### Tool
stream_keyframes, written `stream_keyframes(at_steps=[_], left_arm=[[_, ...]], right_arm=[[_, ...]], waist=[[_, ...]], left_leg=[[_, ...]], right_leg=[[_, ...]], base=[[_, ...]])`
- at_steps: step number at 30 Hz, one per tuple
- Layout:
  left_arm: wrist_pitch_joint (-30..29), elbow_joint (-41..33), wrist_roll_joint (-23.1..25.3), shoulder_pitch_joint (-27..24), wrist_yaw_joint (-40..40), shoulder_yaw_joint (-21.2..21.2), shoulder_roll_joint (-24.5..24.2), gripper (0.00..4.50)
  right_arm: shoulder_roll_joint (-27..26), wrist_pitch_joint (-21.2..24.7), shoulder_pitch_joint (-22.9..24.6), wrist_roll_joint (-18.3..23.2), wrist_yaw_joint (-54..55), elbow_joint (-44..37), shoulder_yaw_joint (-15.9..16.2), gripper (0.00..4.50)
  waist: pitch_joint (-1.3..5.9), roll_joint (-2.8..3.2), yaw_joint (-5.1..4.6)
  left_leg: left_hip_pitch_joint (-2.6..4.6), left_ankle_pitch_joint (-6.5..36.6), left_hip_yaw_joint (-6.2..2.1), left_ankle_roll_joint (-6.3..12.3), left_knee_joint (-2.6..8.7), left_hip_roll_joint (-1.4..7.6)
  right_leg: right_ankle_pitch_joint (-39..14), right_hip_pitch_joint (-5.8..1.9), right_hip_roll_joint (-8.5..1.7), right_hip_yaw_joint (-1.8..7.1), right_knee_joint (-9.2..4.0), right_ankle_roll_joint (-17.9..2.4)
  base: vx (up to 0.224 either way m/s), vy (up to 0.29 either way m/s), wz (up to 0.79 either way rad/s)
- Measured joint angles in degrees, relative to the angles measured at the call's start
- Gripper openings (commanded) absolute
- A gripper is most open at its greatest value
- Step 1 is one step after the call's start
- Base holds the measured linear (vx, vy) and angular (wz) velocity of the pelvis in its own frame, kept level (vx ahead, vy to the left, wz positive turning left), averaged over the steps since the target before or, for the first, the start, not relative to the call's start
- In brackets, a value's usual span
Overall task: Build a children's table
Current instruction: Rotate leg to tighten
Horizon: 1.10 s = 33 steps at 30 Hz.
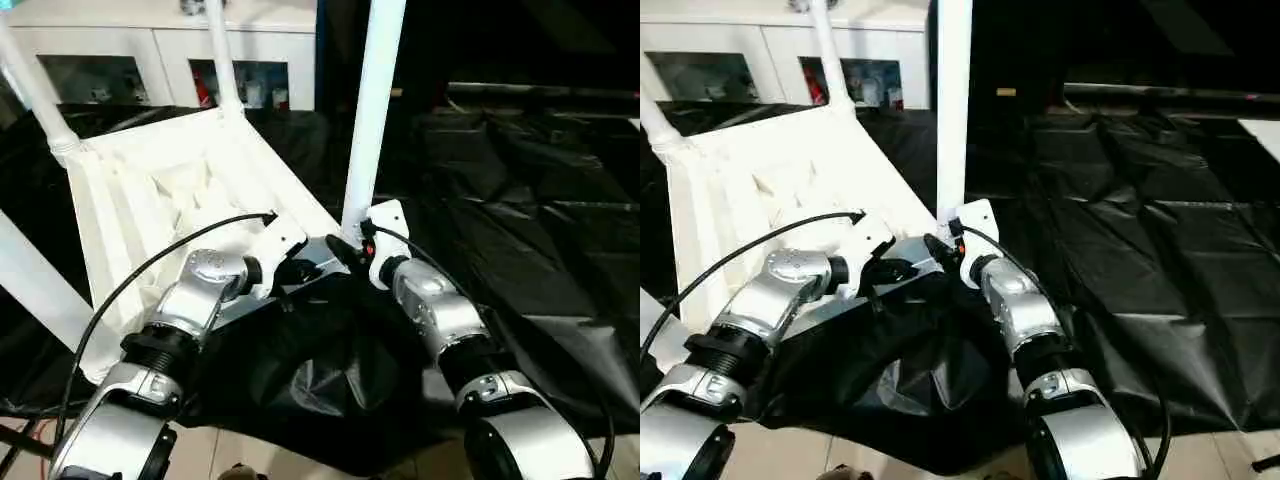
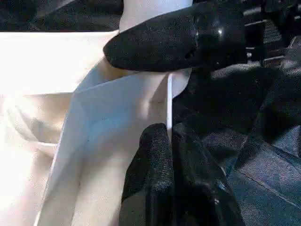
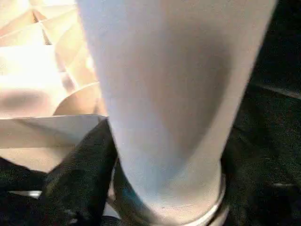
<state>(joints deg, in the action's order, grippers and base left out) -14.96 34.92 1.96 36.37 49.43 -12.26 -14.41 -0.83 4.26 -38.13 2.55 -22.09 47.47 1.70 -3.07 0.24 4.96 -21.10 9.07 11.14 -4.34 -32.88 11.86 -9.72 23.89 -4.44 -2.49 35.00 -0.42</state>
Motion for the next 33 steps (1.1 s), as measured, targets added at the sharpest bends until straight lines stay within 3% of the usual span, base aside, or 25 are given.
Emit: stream_keyframes(at_steps=[5,14,20,26,33], left_arm=[[0.2,0.0,0.0,-0.1,0.9,0.0,-0.4,0.0],[3.9,-5.0,-2.2,-4.2,13.2,-1.4,-6.0,0.0],[5.0,-7.1,-3.7,-6.0,19.6,-2.2,-9.5,0.0],[5.0,-8.4,-4.6,-6.8,25.1,-2.5,-12.1,0.0],[5.0,-8.5,-4.8,-6.8,25.4,-2.6,-11.9,0.0]], right_arm=[[0.3,-1.2,0.1,-0.8,-2.0,0.5,0.6,3.81],[10.3,-2.1,3.7,-0.2,-27.0,-6.9,7.7,3.81],[13.7,-1.4,4.9,1.5,-37.4,-10.1,9.9,3.81],[15.1,0.4,5.4,2.6,-43.8,-12.5,11.2,3.46],[14.9,2.0,5.7,3.5,-44.4,-13.5,11.1,2.78]], waist=[[-0.01,0.01,-0.08],[-0.02,0.0,0.49],[-0.07,-0.09,0.55],[-0.17,-0.27,1.26],[-0.17,-0.35,1.53]], left_leg=[[0.01,0.0,0.0,0.0,0.0,0.0],[-0.09,0.0,0.01,0.02,0.03,0.02],[-0.08,0.0,0.0,0.02,-0.1,0.05],[-0.15,0.0,0.01,0.02,-0.11,0.05],[-0.15,0.0,0.0,0.02,-0.11,0.05]], right_leg=[[0.0,0.0,0.0,0.0,0.01,0.0],[0.0,0.03,0.0,-0.05,-0.03,0.0],[0.0,0.01,0.0,-0.04,0.03,0.0],[0.0,0.04,-0.01,-0.05,0.01,0.0],[0.0,0.04,-0.01,-0.05,0.01,0.0]], base=[[0.0,0.0,0.0],[0.0,0.0,0.0],[0.0,0.0,0.0],[0.0,0.0,0.0],[0.0,0.0,0.0]])
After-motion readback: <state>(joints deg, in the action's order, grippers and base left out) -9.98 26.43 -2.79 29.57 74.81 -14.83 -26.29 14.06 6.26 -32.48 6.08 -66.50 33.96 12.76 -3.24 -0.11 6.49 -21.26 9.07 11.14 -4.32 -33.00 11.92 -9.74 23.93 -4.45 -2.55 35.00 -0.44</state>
